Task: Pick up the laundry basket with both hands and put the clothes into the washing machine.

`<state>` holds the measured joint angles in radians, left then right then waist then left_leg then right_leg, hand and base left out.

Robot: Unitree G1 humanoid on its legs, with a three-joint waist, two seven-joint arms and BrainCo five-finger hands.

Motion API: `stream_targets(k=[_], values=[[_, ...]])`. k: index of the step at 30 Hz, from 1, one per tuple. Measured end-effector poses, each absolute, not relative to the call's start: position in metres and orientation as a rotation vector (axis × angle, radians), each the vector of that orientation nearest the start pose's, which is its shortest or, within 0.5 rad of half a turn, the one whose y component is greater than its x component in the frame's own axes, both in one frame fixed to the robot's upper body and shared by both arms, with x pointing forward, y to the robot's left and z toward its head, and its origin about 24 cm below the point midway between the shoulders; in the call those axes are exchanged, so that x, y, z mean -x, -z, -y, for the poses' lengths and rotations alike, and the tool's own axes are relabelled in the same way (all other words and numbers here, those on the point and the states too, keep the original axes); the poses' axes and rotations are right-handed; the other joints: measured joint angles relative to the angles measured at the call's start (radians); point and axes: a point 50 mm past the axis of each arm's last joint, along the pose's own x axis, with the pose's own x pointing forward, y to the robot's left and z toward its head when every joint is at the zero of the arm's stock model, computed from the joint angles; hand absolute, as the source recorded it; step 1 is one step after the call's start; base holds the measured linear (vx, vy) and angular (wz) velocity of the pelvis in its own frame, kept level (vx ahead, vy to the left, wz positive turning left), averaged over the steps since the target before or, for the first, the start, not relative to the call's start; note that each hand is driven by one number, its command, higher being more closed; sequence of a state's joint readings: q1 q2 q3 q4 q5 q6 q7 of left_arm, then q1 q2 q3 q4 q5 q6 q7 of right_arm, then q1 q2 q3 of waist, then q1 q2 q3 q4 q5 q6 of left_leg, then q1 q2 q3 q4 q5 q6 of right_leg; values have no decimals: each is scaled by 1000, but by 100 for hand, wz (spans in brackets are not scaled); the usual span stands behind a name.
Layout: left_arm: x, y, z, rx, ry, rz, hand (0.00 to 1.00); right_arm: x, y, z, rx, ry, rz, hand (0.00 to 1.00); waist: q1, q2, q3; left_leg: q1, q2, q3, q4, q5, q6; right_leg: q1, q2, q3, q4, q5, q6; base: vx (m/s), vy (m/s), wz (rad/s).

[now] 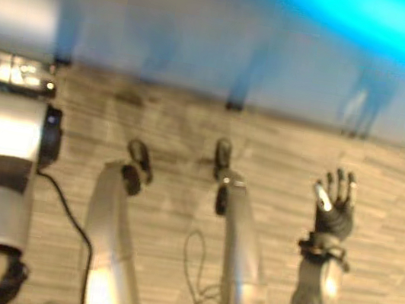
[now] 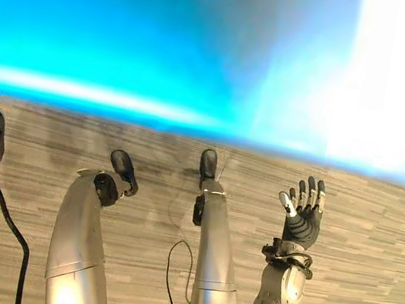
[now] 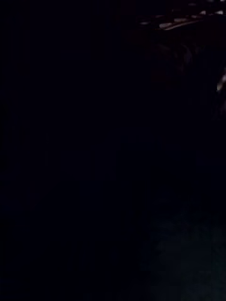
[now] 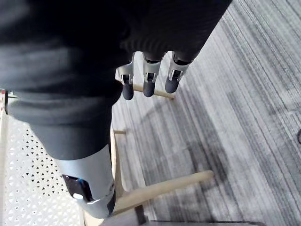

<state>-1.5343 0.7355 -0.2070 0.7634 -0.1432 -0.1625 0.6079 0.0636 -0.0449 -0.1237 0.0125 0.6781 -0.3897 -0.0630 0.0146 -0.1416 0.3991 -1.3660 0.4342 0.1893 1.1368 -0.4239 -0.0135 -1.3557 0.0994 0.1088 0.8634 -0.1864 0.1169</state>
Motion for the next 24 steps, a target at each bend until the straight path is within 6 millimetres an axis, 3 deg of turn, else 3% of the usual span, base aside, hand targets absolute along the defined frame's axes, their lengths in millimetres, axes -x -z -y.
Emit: stream_targets(k=[9,10,17,24], values=[[-320,-456,-222,-672,-839,1190,100,-215,-75,245,-606,439,490,0,-1,-2,1,-7,4,3,20,-22,3,-9,-48,-43,5,-12,4,21,70,-4],[-320,-456,-222,-690,-844,1190,0,-214,-75,246,-607,441,493,0,-1,-2,1,-7,5,3,20,-22,3,-9,-51,-47,4,-12,4,10,56,-4],[-323,-457,-222,-791,-821,1148,0,-214,-73,247,-632,454,494,0,3,-3,1,-12,17,-1,24,-22,5,-5,-53,-65,-8,-12,4,4,54,-5],[-329,-457,-234,-598,-761,1031,0,-215,-67,242,-646,452,464,0,0,-1,0,-16,25,-7,23,-22,5,3,-65,-96,-27,-11,5,-5,54,-5]])
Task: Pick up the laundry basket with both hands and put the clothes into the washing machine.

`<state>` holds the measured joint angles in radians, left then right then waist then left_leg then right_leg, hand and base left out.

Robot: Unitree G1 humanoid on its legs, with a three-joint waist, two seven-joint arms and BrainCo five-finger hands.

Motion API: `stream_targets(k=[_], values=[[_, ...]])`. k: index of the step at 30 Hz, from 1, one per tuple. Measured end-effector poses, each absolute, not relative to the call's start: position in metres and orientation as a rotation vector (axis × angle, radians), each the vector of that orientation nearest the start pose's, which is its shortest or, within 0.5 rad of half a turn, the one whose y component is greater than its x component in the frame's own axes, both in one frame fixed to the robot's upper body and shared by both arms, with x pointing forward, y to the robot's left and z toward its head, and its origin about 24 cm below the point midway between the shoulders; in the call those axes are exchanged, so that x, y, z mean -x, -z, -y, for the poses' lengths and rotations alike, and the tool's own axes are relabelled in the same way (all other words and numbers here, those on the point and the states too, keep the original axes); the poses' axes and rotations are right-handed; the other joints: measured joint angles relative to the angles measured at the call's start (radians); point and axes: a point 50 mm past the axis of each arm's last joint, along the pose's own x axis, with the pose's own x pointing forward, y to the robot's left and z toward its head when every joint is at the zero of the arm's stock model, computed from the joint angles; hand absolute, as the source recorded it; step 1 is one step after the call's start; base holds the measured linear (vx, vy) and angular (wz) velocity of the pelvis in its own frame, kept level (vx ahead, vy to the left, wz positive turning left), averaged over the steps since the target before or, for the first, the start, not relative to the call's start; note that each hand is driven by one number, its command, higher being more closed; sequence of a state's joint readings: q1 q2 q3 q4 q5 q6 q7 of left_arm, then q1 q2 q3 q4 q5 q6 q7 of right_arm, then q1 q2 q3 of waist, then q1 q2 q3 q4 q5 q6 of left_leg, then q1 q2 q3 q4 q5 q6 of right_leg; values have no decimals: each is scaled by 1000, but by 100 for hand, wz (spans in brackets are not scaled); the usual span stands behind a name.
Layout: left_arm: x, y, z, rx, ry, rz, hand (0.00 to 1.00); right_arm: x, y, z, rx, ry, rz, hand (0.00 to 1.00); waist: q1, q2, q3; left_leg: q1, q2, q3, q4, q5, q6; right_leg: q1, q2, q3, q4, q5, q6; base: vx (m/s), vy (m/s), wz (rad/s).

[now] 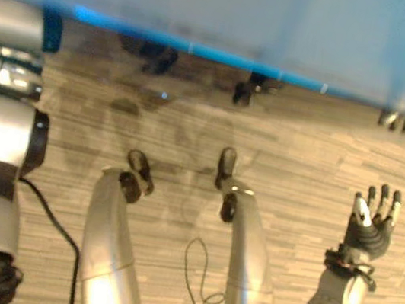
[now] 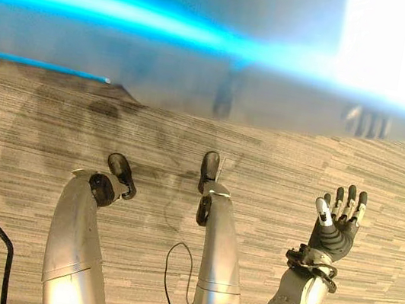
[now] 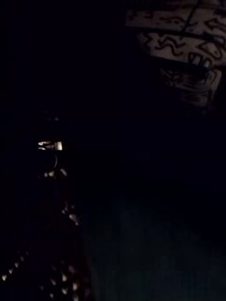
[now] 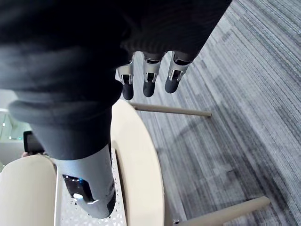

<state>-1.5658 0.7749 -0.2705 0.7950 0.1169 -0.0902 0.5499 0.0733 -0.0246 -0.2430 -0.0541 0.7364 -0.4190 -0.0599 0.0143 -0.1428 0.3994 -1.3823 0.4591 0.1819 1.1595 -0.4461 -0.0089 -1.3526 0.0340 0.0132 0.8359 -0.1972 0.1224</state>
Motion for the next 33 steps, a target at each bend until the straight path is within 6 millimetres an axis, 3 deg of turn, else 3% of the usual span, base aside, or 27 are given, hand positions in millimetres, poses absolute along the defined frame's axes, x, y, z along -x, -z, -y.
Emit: stream_targets(k=[4,8,13,18,21,22,25,29,33], values=[[-330,-457,-242,-475,-749,994,0,-218,-66,236,-656,429,451,0,1,0,-1,-4,12,-7,-5,0,0,9,-1,-22,-21,1,2,-10,62,-9],[-343,-445,-249,-356,-705,883,0,-218,-66,236,-657,424,446,0,-3,9,-6,-18,13,-29,-6,2,-4,11,-3,-44,-22,2,3,-4,38,4],[-359,-431,-242,-230,-583,781,0,-219,-64,234,-660,409,424,0,-4,8,-8,-19,13,-32,-6,3,-6,11,-3,-47,-21,19,-2,-8,41,4],[-361,-424,-249,-211,-585,749,0,-220,-64,232,-662,398,418,0,-4,9,-10,-21,13,-33,-7,4,-6,11,-3,-47,-26,24,0,-13,53,-1],[-368,-403,-257,-299,-596,686,0,-222,-63,228,-667,378,403,0,-3,11,-12,-23,13,-35,-10,5,-8,11,-3,-50,-26,25,-1,-13,49,2],[-375,-386,-261,-343,-566,627,0,-225,-65,226,-671,366,405,0,-3,11,-12,-22,13,-35,-11,6,-10,11,-3,-51,-25,25,-1,-11,41,4],[-385,-361,-263,-388,-482,525,0,-228,-68,224,-675,347,410,0,-3,11,-12,-22,13,-35,-15,9,-15,10,-4,-51,-23,25,-2,-9,34,7],[-387,-360,-261,-387,-451,512,0,-229,-68,223,-677,329,407,0,-1,10,-12,-21,12,-39,-18,15,-24,10,-5,-54,-11,26,-3,-7,33,9],[-385,-362,-261,-255,-469,549,0,-229,-68,223,-683,329,408,0,-1,10,-11,-18,7,-45,-15,21,-23,10,-17,-65,13,30,-7,-1,32,11]])
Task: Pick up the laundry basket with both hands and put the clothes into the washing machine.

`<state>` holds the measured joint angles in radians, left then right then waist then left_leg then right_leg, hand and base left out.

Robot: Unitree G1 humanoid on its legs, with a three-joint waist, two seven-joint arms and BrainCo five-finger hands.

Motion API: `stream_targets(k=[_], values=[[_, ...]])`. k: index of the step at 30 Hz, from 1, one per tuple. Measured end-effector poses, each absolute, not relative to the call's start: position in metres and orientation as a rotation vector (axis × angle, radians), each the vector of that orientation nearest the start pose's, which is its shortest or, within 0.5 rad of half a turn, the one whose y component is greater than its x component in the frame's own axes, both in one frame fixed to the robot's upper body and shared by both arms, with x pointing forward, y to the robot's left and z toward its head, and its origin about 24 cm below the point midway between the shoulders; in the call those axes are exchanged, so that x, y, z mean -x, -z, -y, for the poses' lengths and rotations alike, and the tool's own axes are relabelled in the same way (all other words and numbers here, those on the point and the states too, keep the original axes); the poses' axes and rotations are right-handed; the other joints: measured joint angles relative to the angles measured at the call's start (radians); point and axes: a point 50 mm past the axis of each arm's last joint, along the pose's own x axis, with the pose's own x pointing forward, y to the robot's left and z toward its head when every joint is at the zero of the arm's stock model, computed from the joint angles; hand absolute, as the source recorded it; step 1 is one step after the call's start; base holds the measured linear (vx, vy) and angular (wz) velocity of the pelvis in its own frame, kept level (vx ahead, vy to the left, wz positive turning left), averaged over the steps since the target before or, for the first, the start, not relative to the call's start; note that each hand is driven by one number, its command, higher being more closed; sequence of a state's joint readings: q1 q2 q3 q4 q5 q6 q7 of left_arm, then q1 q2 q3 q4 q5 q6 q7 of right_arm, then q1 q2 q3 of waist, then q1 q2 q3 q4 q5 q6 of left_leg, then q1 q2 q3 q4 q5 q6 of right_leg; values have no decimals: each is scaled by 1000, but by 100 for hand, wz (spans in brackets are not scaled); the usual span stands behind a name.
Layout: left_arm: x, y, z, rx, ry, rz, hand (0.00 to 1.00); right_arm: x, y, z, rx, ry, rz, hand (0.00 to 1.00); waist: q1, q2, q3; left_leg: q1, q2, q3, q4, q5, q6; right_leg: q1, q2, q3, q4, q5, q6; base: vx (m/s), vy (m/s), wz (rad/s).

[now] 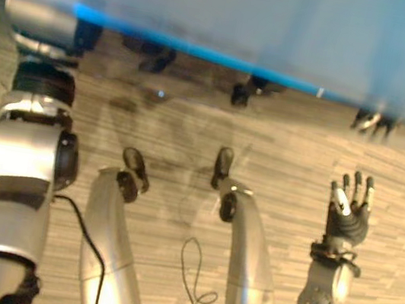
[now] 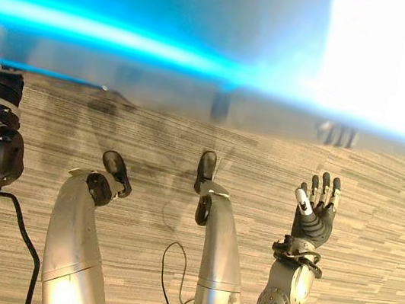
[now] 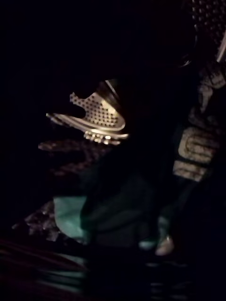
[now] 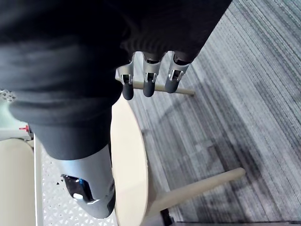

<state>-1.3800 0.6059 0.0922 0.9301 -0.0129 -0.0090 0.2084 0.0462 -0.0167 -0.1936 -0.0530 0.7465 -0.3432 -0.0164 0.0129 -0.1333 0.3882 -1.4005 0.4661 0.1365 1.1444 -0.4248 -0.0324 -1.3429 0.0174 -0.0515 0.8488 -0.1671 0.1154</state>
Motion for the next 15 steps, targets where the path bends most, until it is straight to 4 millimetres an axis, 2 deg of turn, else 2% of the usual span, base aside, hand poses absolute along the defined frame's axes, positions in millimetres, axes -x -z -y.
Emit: stream_targets(k=[4,6,7,9,10,11,12,13,14,15], values=[[-378,-364,-261,-66,-505,640,0,-229,-67,223,-682,332,406,0,-2,3,12,11,-14,-10,-1,17,0,8,-6,0,26,7,-14,8,29,18],[-375,-358,-262,11,-523,670,0,-229,-67,223,-680,335,404,0,0,4,47,48,-18,-11,-9,22,-2,42,-8,1,32,7,-14,13,26,31],[-376,-348,-258,48,-527,680,0,-229,-65,225,-669,345,396,0,-2,4,75,81,-34,-9,-32,36,-3,70,-20,0,30,6,-14,16,19,45],[-378,-329,-252,75,-520,661,0,-229,-59,227,-666,370,369,0,-1,5,88,107,-46,-2,-58,54,-2,93,-28,3,23,6,-15,25,9,52],[-385,-294,-243,120,-512,587,0,-228,-53,233,-664,408,342,0,1,9,105,162,-71,9,-93,72,-4,134,-48,5,21,-1,-26,36,-4,56],[-387,-276,-240,139,-513,546,0,-228,-49,234,-664,425,330,0,2,10,107,188,-78,15,-108,78,-4,154,-55,5,20,-3,-29,38,-17,64],[-386,-246,-235,161,-514,482,0,-229,-45,236,-667,446,310,0,1,10,107,236,-89,23,-133,85,-7,192,-60,14,16,-8,-36,37,-46,43],[-381,-216,-230,188,-521,431,0,-229,-40,239,-667,463,292,0,5,10,107,289,-99,33,-163,92,-14,233,-65,20,3,-11,-38,59,-110,57],[-367,-169,-220,224,-539,353,0,-226,-30,244,-664,500,257,0,7,11,104,387,-122,49,-231,117,-21,316,-77,26,-31,-17,-40,62,-126,49],[-360,-150,-217,237,-546,320,0,-225,-25,246,-663,518,238,0,9,13,101,426,-129,55,-258,126,-22,349,-81,26,-47,-18,-42,51,-123,50]])
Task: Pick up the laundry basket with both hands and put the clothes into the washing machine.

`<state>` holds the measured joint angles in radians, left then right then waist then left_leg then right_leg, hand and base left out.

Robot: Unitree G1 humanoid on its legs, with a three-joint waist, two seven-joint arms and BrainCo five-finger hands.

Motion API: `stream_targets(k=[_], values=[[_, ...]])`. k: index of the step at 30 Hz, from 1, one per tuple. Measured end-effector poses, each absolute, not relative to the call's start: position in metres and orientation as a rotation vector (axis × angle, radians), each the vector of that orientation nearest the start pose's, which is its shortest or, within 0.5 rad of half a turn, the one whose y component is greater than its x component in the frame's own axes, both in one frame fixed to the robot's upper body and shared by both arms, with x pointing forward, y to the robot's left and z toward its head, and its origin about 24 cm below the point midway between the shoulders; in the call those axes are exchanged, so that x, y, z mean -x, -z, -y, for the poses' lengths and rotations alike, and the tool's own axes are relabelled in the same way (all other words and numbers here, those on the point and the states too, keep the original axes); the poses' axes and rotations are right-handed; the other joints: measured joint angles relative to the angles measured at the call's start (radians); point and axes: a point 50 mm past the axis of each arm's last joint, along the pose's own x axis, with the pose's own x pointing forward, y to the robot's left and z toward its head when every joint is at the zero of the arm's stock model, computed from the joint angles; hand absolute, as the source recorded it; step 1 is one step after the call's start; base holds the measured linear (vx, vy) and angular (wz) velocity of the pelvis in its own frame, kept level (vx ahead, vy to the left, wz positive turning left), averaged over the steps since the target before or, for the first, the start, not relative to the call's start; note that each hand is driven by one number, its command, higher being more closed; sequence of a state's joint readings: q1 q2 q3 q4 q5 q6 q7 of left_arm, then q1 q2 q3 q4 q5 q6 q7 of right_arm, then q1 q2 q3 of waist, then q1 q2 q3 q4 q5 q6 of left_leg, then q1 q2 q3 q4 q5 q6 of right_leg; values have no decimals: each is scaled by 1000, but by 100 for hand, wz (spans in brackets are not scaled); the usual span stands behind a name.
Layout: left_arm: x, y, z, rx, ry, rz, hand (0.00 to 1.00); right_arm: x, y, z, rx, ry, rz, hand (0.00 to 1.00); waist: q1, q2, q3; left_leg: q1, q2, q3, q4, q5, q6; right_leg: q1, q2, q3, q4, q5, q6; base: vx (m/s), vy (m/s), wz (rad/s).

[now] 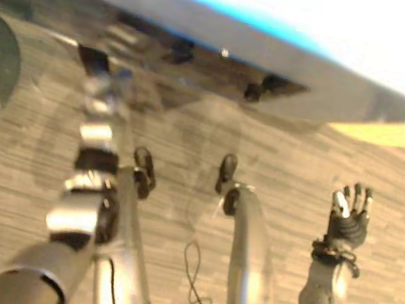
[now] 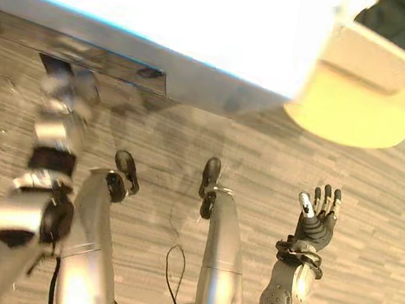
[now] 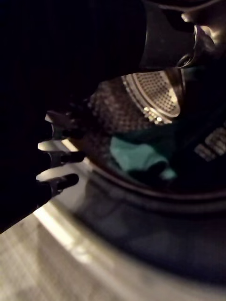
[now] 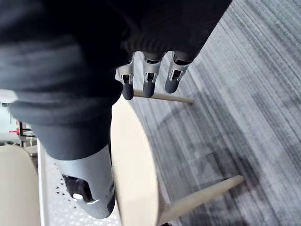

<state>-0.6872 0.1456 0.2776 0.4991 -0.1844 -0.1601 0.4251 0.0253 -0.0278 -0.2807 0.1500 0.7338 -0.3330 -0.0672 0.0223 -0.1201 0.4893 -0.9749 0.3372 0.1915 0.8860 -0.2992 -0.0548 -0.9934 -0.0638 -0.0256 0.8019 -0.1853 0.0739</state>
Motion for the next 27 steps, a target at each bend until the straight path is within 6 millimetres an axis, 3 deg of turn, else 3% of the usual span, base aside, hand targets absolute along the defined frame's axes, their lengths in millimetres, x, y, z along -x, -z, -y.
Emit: stream_targets(k=[1,3,5,7,11,14,16,17,23,27], values=[[-349,-122,-212,242,-560,258,0,-223,-16,248,-664,545,200,0,3,0,-7,57,-14,10,-45,11,-5,52,-7,3,-28,-10,-5,37,-113,37],[-313,-47,-195,215,-548,38,0,-212,15,251,-667,625,60,0,22,16,-74,173,-41,32,-143,40,-15,150,-11,8,-84,-12,-4,51,-130,29],[-284,-5,-183,185,-513,-106,0,-204,39,248,-669,659,-59,0,36,32,-95,292,-61,43,-218,61,-23,255,-19,7,-126,-13,-4,99,-96,21],[-256,26,-171,145,-448,-216,0,-188,62,246,-659,694,-181,0,52,48,-142,394,-79,62,-303,88,-29,336,-29,12,-165,-13,-4,125,-82,21],[-206,85,-158,89,-317,-484,0,-149,112,236,-641,766,-474,0,49,86,-255,613,-154,73,-562,191,-45,500,-65,1,-277,-12,-1,137,-61,26],[-181,115,-158,29,-272,-654,0,-119,139,233,-615,814,-683,0,44,127,-301,740,-180,62,-718,256,-58,602,-59,-15,-359,7,-3,111,-23,8],[-169,127,-163,-11,-257,-736,0,-108,147,232,-606,834,-758,0,32,141,-309,791,-182,55,-757,278,-63,644,-49,-25,-375,13,-5,115,-38,9],[-164,132,-169,-43,-253,-778,0,-108,150,230,-596,825,-794,0,17,142,-311,819,-180,53,-772,283,-64,669,-42,-24,-383,13,-6,86,-46,4],[-140,148,-177,-107,-234,-918,0,-115,152,230,-546,782,-854,0,-7,159,-349,872,-169,43,-796,288,-63,749,-18,-21,-472,49,-9,5,-9,-4],[-137,150,-177,-111,-232,-943,0,-111,154,229,-507,757,-891,0,-8,160,-351,883,-178,-22,-836,322,-64,804,-29,-89,-496,36,-3,-38,-3,49]])
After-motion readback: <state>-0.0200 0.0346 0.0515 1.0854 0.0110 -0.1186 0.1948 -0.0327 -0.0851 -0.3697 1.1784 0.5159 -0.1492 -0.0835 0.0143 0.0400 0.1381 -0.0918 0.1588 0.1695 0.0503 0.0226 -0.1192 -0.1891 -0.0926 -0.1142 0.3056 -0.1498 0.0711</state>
